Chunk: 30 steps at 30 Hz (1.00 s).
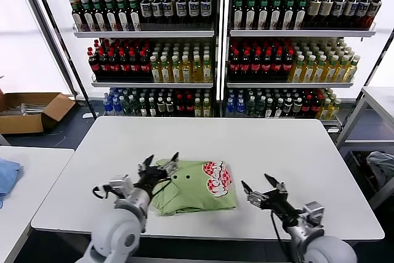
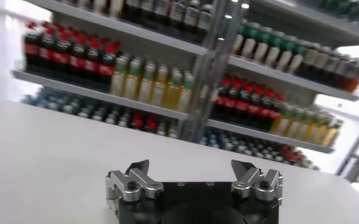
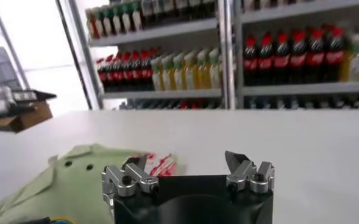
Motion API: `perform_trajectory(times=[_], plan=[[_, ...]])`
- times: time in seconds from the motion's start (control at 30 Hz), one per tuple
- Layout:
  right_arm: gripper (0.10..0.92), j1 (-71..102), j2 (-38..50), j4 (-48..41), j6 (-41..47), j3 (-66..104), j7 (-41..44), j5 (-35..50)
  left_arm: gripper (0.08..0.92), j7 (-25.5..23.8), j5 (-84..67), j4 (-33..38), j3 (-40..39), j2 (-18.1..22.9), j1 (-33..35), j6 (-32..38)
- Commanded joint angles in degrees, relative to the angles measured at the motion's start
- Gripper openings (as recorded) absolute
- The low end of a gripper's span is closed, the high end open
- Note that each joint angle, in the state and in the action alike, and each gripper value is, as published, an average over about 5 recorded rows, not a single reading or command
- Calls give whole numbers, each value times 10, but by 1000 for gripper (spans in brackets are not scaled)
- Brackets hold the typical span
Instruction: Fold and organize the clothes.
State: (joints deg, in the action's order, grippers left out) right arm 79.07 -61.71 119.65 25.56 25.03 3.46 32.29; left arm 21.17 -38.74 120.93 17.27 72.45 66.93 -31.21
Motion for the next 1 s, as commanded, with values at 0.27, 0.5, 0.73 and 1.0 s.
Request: perform_trajectory(times=[0.27,0.5,0.73,1.0], plan=[[798,-244,-22,-216,76,-235,-40,2,823,-56,-11,29,194,-38,82,2],[611,-219,-4,-187,77,-227,-40,-9,823,-6,-41,30,193,-30,76,-1],[412,-155,24,-132,76,-182,-35,-13,823,4,-43,26,177,-19,70,-1],[196,-57,58,-61,70,-87,-33,-45,823,12,-43,28,173,-14,69,1]])
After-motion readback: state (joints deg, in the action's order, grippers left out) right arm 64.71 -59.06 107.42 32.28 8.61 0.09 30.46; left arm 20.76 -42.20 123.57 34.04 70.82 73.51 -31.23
